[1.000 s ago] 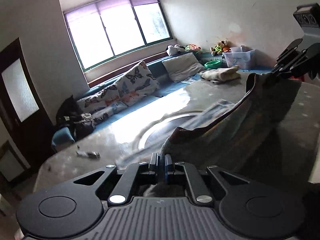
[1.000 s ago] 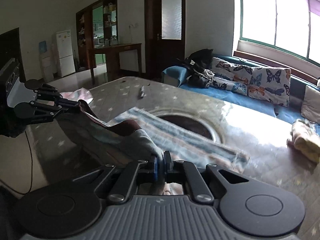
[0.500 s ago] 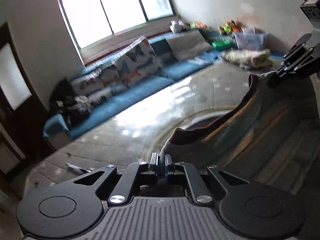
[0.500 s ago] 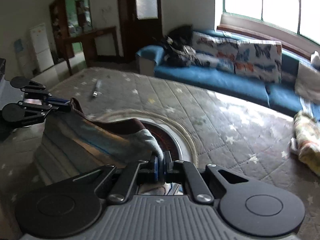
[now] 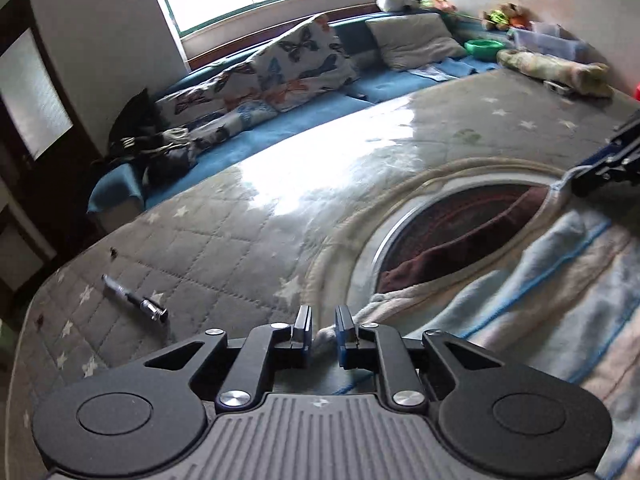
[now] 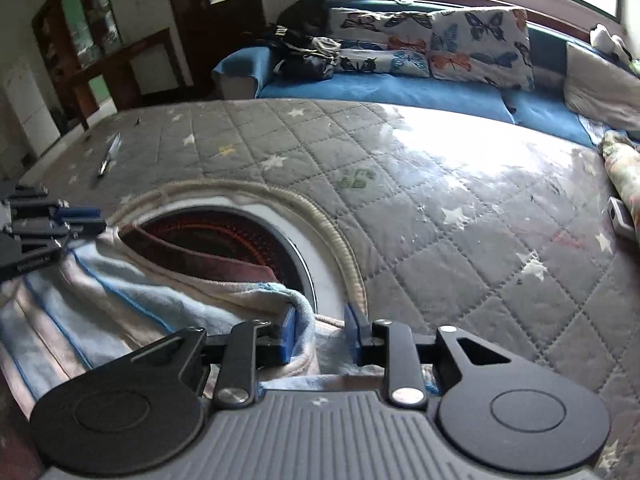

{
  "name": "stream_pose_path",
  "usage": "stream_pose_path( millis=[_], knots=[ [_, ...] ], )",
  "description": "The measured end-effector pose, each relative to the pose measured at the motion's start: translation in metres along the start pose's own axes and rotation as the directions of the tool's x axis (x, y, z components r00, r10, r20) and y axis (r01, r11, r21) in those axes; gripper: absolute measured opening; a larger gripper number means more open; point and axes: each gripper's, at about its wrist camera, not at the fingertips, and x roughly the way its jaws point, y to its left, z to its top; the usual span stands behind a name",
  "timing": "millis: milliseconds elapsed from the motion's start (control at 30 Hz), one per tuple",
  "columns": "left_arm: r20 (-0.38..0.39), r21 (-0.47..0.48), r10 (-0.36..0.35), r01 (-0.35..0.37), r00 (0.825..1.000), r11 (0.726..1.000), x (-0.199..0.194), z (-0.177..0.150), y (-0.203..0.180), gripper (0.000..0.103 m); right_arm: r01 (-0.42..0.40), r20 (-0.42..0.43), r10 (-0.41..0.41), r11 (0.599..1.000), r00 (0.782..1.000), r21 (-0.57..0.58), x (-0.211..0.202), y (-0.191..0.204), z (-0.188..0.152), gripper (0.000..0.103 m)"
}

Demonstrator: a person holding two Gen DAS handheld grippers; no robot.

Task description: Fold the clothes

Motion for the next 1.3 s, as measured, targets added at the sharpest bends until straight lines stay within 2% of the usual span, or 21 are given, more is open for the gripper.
stream_pose_path(
  millis=[133, 333, 433, 500, 567, 633, 900, 933, 1000, 1100, 1133, 1200, 1300],
  knots=[
    [0.023, -0.036, 0.008, -0.007, 1.0, 0.999, -0.012, 0.004, 0.002, 0.015, 0.005, 0.047, -0.004, 0.999, 0.999, -0.035, -0.022, 0.002, 0.006, 0.032],
    [0.036, -0.07, -0.139, 0.142, 0.99, 0.987, -0.025, 0.008, -0.016, 0.015, -0.045, 0.027, 0.047, 0.994, 0.999, -0.096, -0.033, 0.019, 0.003, 0.031],
    [-0.006, -0.078, -0.16, 0.159, 0.987, 0.984, -0.008, 0.01, -0.027, 0.015, -0.065, -0.023, 0.063, 0.991, 0.998, -0.121, -0.02, 0.028, -0.001, 0.03],
    [-0.041, -0.099, -0.149, 0.145, 0.988, 0.985, 0.008, 0.009, -0.027, 0.015, -0.043, -0.047, 0.038, 0.992, 0.998, -0.118, -0.007, 0.029, -0.002, 0.03],
    [-0.042, -0.125, -0.149, 0.142, 0.988, 0.982, 0.016, 0.008, -0.024, 0.015, -0.018, -0.063, 0.011, 0.994, 0.998, -0.111, 0.003, 0.026, -0.003, 0.029],
    [-0.04, -0.14, -0.145, 0.138, 0.989, 0.981, 0.016, 0.008, -0.023, 0.017, -0.021, -0.048, 0.017, 0.996, 0.999, -0.085, 0.001, 0.021, -0.001, 0.027],
    [-0.001, -0.132, -0.095, 0.094, 0.995, 0.987, -0.027, -0.007, -0.022, 0.018, 0.024, 0.018, -0.023, 0.998, 1.0, -0.057, -0.061, 0.003, -0.009, 0.033],
    [0.005, -0.145, -0.086, 0.086, 0.996, 0.986, -0.034, -0.011, -0.02, 0.024, 0.029, 0.022, -0.028, 0.998, 0.999, -0.054, -0.07, 0.001, -0.012, 0.035],
    [0.023, -0.164, -0.054, 0.057, 0.998, 0.985, -0.054, -0.021, -0.015, 0.032, 0.028, 0.019, -0.027, 0.999, 0.999, -0.041, -0.088, -0.004, -0.025, 0.038],
    [0.058, -0.173, 0.003, 0.007, 0.998, 0.985, -0.087, -0.041, -0.01, 0.033, 0.017, 0.007, -0.017, 1.0, 1.0, -0.018, -0.111, -0.008, -0.049, 0.039],
    [0.067, -0.178, 0.021, -0.009, 0.998, 0.984, -0.098, -0.049, -0.008, 0.038, 0.01, 0.0, -0.01, 1.0, 1.0, -0.01, -0.118, -0.009, -0.059, 0.039],
    [0.072, -0.202, 0.054, -0.038, 0.996, 0.979, -0.117, -0.067, -0.006, 0.043, -0.004, -0.011, 0.004, 1.0, 1.0, 0.007, -0.129, -0.009, -0.078, 0.039],
    [0.052, -0.252, 0.09, -0.074, 0.995, 0.965, -0.136, -0.093, -0.002, 0.044, -0.032, -0.027, 0.034, 0.998, 0.999, 0.056, -0.139, -0.008, -0.11, 0.039]
  ],
)
